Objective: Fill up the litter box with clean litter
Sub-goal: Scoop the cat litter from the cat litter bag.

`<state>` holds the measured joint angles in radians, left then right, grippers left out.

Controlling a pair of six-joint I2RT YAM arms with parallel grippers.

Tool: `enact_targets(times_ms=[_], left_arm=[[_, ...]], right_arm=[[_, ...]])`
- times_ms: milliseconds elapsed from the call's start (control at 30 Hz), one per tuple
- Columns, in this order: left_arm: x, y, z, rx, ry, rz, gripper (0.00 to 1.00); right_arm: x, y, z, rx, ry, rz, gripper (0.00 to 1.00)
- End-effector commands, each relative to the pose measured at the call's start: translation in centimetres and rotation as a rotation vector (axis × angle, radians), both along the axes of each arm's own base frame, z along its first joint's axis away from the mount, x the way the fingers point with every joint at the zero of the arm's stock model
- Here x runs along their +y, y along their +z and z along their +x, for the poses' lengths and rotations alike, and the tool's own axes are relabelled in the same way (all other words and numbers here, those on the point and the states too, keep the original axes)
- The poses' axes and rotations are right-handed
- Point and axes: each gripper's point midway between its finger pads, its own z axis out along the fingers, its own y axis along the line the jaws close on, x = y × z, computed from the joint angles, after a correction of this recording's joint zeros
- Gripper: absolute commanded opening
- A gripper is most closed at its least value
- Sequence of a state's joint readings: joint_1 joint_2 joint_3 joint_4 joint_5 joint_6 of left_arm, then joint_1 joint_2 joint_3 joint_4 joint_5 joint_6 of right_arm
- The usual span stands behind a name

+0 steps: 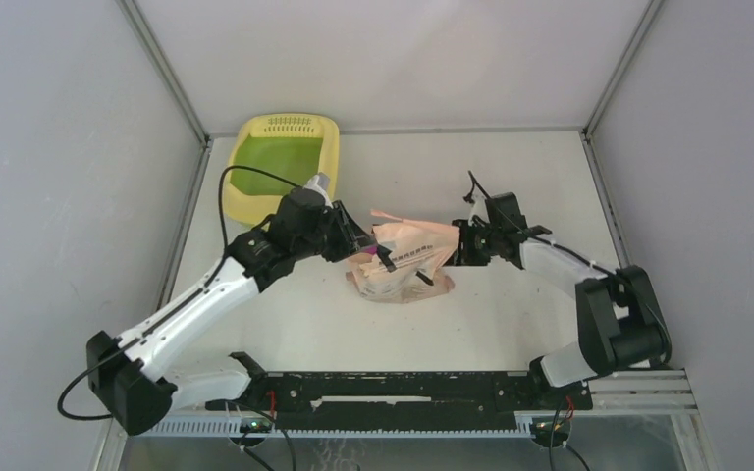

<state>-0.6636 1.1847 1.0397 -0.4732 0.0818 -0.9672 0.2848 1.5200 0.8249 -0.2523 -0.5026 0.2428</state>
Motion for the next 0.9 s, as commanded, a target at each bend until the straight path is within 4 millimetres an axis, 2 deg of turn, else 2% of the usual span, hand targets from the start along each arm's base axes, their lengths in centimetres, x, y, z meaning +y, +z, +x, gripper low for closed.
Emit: enact_targets(times_ms=[0,100,167,267,433,600,733,867], left_arm=[[0.3,3.3,-2.5,-0.077,-0.032,-0.029,0.0],[0.7,4.0,-3.9,-0.089,-0.033,-0.024,0.0],[1.1,4.0,-4.5,-0.095,-0.023,-0.01,0.0],[1.3,2.9,-5.6,-0.076,-0.023,-0.008,0.0],[0.8,0.6,-7.1,-0.046,-0.032,0.0,0.0],[1.5,-0.6,-8.4,-0.045,-0.009,0.018,0.0],[2.8,-1.4,-9.5,-0.057,0.032,0.038,0.0],[3.5,-2.4,-10.8,-0.058,0.055,0.028,0.0]], right_arm=[[-3.8,1.8,1.1,-0.069,-0.199,-0.053,0.6],[-5.9,3.9,1.7,-0.097,-0.298,-0.015,0.71],[-6.2,6.2,1.6,-0.128,-0.321,0.05,0.78],[-5.9,8.9,0.6,-0.15,-0.32,0.131,0.98],[-4.7,12.2,-1.6,-0.056,-0.292,0.317,0.99],[-4.5,13.6,-3.7,0.001,-0.314,0.374,0.99],[-3.1,14.4,-6.7,0.09,-0.306,0.446,0.99],[-2.8,14.7,-9.1,0.165,-0.405,0.517,0.99]])
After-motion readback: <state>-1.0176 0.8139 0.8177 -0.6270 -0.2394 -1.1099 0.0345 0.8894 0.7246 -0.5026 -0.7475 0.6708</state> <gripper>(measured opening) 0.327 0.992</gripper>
